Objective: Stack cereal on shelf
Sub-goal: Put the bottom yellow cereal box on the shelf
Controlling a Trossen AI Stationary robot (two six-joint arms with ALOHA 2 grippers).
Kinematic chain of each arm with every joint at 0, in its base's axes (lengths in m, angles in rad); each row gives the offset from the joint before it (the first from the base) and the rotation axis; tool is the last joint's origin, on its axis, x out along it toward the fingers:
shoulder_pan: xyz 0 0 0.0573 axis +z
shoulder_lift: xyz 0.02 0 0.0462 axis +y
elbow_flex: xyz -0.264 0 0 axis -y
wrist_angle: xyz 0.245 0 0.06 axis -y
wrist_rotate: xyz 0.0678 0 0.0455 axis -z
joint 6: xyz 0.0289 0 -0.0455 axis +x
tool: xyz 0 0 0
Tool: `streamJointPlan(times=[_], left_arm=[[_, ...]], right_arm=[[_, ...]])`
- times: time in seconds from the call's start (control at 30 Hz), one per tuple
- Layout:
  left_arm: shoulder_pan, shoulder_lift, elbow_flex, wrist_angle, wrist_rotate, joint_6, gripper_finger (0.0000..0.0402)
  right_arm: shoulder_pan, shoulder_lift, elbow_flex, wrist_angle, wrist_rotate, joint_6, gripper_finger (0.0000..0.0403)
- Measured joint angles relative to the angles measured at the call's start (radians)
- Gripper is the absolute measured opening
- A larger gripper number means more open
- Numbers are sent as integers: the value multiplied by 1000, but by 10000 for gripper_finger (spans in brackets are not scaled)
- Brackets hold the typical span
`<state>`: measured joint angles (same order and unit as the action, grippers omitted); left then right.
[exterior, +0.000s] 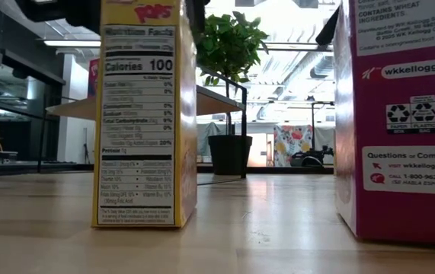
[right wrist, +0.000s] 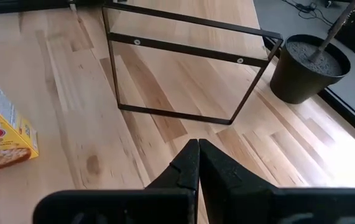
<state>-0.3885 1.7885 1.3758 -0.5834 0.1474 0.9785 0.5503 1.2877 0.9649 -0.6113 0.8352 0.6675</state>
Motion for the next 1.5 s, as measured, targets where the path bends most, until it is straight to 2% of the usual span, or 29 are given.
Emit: streamJointPlan(times=[0.33, 0.57, 0.73, 0.97, 1.07, 1.23, 1.37, 1.5], left_arm=[[0, 0, 0, 3, 8, 40, 264], [-2, 33, 0, 7, 78, 38, 264], [-12, 76, -1, 3, 76, 48, 264], [-12, 70, -1, 2, 49, 43, 262], [-12, 64, 0, 7, 49, 23, 243], [-13, 65, 0, 8, 41, 13, 179], [-13, 62, 0, 11, -43, -46, 139], [-13, 17, -1, -9, -88, -144, 123]], right_arm=[[0, 0, 0, 3, 0, -2, 0], [0, 0, 0, 3, 4, -2, 0], [0, 0, 0, 8, 7, -2, 0], [0, 0, 0, 10, 7, -2, 0], [0, 0, 0, 10, 7, -2, 0], [0, 0, 0, 10, 7, -2, 0], [0, 0, 0, 10, 7, -2, 0], [0, 0, 0, 10, 22, -3, 0]])
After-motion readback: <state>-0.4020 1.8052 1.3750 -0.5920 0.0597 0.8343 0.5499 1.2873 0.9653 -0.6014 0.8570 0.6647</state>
